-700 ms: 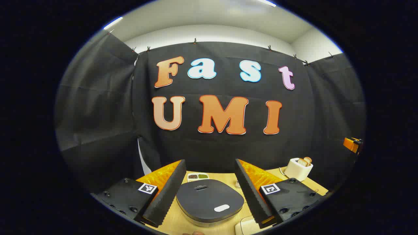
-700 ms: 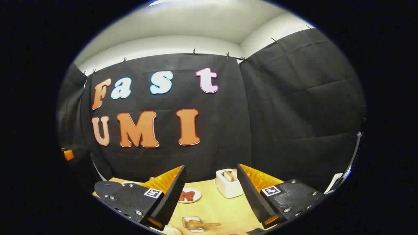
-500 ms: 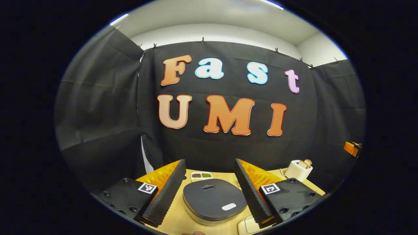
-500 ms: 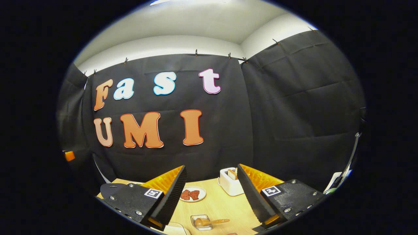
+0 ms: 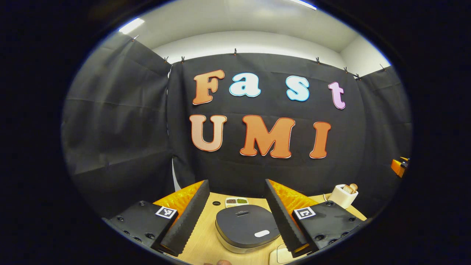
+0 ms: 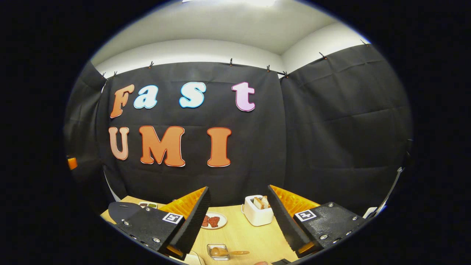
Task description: Close the left gripper, press the button to open the rice cooker; take a wooden spoon from the chopstick holder with the right hand, scoop a spoonful of rice and pour it into the rice cooker, then put the wooden spoon back into the chopstick holder.
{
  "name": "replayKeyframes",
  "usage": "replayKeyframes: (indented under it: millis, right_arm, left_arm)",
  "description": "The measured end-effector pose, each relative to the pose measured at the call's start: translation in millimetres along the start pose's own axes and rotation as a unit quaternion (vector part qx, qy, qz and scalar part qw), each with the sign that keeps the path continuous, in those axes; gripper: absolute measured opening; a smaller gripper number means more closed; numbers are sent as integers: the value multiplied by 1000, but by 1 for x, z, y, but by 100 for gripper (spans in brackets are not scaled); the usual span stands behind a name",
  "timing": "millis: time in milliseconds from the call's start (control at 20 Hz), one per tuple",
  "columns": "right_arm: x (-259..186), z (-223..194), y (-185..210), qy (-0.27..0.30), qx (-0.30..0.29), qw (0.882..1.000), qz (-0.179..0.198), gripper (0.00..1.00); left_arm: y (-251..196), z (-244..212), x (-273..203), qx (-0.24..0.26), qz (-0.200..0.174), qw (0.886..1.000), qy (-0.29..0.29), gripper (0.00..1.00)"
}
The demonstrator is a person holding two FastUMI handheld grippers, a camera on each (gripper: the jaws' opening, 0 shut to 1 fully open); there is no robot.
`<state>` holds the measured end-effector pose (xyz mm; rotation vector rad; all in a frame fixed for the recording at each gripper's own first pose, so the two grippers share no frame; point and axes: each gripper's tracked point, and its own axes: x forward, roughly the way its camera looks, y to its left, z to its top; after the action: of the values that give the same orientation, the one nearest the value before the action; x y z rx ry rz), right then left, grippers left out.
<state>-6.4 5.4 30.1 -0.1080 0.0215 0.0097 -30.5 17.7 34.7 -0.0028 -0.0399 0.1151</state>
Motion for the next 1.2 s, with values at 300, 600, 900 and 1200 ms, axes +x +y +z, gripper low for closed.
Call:
replayKeyframes:
  millis: [300, 600, 900, 1200]
  right_arm:
    - [3, 1, -11, 6, 22, 1000, 20, 95]
    - [5, -2, -17, 13, 18, 999, 22, 95]
    - [5, -11, -18, 23, 15, 999, 24, 95]
    - [3, -12, -19, 23, -6, 1000, 17, 95]
  left_arm:
    - [-20, -1, -9, 8, 3, 1000, -1, 99]
    - [-26, -8, -7, 8, 4, 1000, 11, 56]
    - [-32, -14, -6, 31, -12, 999, 27, 12]
    - [-42, -40, 4, -11, -35, 997, 69, 3]
